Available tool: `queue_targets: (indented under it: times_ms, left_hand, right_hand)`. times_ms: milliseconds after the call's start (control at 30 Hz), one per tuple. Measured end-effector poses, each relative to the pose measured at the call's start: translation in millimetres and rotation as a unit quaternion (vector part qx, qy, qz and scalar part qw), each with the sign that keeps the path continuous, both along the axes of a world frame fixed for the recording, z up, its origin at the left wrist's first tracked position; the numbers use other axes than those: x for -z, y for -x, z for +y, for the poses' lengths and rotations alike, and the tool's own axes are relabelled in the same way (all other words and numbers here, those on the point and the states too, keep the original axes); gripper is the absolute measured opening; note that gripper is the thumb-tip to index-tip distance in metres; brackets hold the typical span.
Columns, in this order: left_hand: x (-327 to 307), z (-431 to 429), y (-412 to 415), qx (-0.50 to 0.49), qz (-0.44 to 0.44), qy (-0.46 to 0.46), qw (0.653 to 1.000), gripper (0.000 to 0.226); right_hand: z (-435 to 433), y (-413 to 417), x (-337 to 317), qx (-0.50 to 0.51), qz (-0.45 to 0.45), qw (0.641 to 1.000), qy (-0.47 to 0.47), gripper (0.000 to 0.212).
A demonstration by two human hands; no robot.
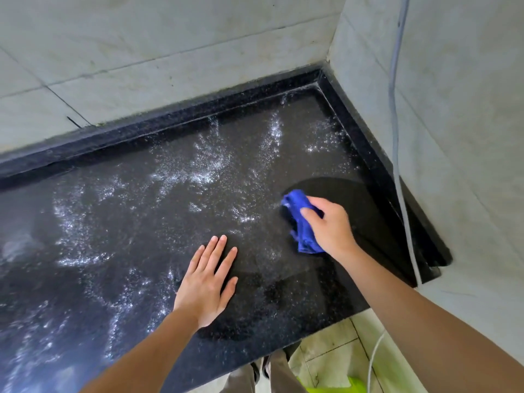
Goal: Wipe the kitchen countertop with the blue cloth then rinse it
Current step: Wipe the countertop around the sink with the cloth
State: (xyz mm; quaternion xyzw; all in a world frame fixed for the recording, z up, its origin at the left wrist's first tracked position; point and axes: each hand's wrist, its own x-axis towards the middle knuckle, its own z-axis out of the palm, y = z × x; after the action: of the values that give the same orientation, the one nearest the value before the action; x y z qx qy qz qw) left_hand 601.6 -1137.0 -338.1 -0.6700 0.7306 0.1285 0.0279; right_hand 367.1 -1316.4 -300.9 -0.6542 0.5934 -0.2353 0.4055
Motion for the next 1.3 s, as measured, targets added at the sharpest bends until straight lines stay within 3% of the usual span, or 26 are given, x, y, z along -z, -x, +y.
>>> queue_targets:
  times_ms: [100,200,400,500,567,633,700,767,867,933,1000,1167,1233,1300]
  left_hand:
    - [-8,-12,-4,-0.041,0.057,0.036,0.997,0.054]
    - [-13,-48,-24,-0.125,0.052,0.07,0.988,0.054]
    - [9,-94,-46,-0.207,0.006,0.031,0.978,0.076]
    - [14,-93,-45,-0.205,0.002,0.045,0.978,0.074]
    - [13,-93,-47,-0.206,0.004,0.047,0.977,0.073]
    - [12,-93,-48,-0.207,0.006,0.042,0.977,0.072]
    - [10,-93,-47,-0.208,0.008,0.034,0.978,0.073]
    - [9,-94,-47,-0.207,0.007,0.032,0.978,0.073]
    - [9,-94,-47,-0.205,-0.001,0.027,0.978,0.073]
    - [10,-94,-47,-0.202,-0.005,0.031,0.979,0.072]
    - [10,-94,-48,-0.202,-0.005,0.033,0.979,0.071]
    - [8,-94,-47,-0.197,-0.011,0.031,0.98,0.072]
    - [8,-95,-48,-0.198,-0.012,0.031,0.98,0.072]
    - [9,-94,-48,-0.2,-0.01,0.029,0.979,0.071]
  right_hand:
    - [-9,42,-7,0.197,0.079,0.975,0.064,0.031]
    - [-33,66,-1,0.227,0.149,0.961,0.053,0.035]
    - [-45,49,24,0.278,0.173,0.941,0.082,0.04]
    - [-71,18,29,0.246,0.199,0.945,0.083,0.048]
    - [-84,-10,25,0.124,0.213,0.964,0.1,0.048]
    - [-80,-34,18,-0.04,0.141,0.986,0.077,0.044]
    - [-73,-34,10,-0.109,0.046,0.993,0.01,0.042]
    - [-74,-15,5,-0.013,0.027,0.999,0.039,0.039]
    - [-97,24,14,0.151,0.144,0.974,0.093,0.041]
    - [-108,23,26,0.14,0.211,0.963,0.096,0.045]
    - [-112,2,33,0.116,0.212,0.963,0.117,0.045]
    - [-91,-40,17,-0.109,0.02,0.993,0.051,0.041]
    - [-93,-25,9,-0.034,0.001,0.996,0.077,0.038]
    - [-108,1,12,0.104,0.085,0.981,0.138,0.038]
